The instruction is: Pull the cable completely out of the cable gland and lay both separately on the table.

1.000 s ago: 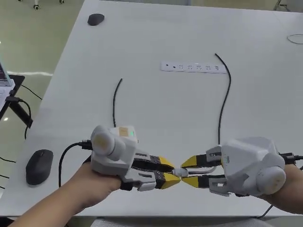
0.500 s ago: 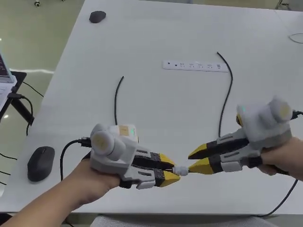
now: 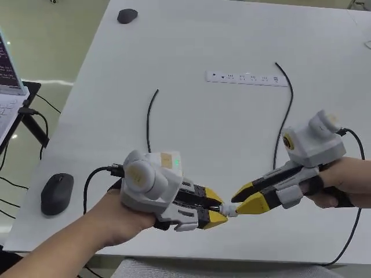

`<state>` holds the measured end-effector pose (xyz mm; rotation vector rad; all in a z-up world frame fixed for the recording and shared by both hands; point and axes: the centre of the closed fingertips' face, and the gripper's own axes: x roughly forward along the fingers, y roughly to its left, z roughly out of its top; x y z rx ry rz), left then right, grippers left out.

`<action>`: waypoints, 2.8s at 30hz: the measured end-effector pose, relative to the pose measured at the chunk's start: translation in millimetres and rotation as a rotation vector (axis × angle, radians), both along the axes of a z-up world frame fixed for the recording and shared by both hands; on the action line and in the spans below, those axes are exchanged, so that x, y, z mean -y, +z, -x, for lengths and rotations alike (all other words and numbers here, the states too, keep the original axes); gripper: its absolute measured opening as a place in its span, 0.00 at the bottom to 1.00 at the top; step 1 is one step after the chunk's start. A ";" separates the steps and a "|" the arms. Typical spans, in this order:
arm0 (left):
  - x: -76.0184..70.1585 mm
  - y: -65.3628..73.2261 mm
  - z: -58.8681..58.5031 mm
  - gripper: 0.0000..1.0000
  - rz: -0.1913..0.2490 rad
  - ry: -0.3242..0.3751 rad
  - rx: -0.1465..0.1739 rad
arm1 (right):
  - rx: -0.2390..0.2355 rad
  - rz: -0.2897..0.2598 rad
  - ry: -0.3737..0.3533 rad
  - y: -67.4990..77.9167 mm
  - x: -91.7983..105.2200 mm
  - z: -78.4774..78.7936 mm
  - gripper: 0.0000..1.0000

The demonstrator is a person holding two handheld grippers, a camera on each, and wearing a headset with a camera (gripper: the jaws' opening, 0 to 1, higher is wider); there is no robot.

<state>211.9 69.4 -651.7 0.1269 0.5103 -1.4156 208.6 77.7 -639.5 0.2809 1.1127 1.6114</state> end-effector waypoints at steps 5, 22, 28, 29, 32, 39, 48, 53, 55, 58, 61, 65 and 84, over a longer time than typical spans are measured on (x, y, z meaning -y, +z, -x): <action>1.0 0.5 0.4 0.15 0.002 -0.004 0.002 | -0.006 0.007 0.024 -2.2 0.5 5.6 0.20; 1.7 -2.0 2.2 0.15 -0.017 -0.016 -0.001 | 0.166 0.013 0.075 -9.4 0.2 8.1 0.08; -1.9 -3.2 -0.9 0.15 -0.015 0.001 -0.020 | 0.383 0.015 0.059 -9.4 -2.0 4.9 0.07; -2.5 -3.4 -1.4 0.15 -0.015 0.004 -0.023 | 0.433 0.014 0.066 -10.8 -2.3 3.2 0.07; -4.6 -4.9 -2.1 0.15 -0.005 0.016 -0.045 | 0.593 0.022 0.070 -12.7 -1.8 2.2 0.07; -2.8 -4.6 1.1 0.15 0.022 0.041 -0.091 | 0.872 0.108 0.113 -13.2 -1.3 5.1 0.07; -1.7 -4.1 3.8 0.15 0.032 0.063 -0.121 | 1.108 0.213 0.130 -16.2 -2.2 9.2 0.07; -0.7 -3.7 6.3 0.15 0.029 0.061 -0.116 | 1.118 0.213 0.126 -15.3 -0.5 9.3 0.08; -0.1 -2.7 6.3 0.15 0.029 0.064 -0.111 | 1.123 0.211 0.123 -14.3 -0.1 8.8 0.08; 0.9 -0.1 6.1 0.15 0.034 0.065 -0.109 | 1.113 0.206 0.112 -12.1 1.1 8.0 0.08; 2.3 2.0 4.1 0.15 0.035 0.071 -0.101 | 1.106 0.207 0.099 -9.6 3.4 6.0 0.08; 3.5 6.2 0.8 0.15 0.036 0.080 -0.086 | 1.081 0.214 0.064 -5.7 6.6 1.3 0.09; 3.2 24.2 -37.9 0.15 0.042 0.166 -0.014 | 1.015 0.373 -0.305 7.9 45.8 -39.9 0.22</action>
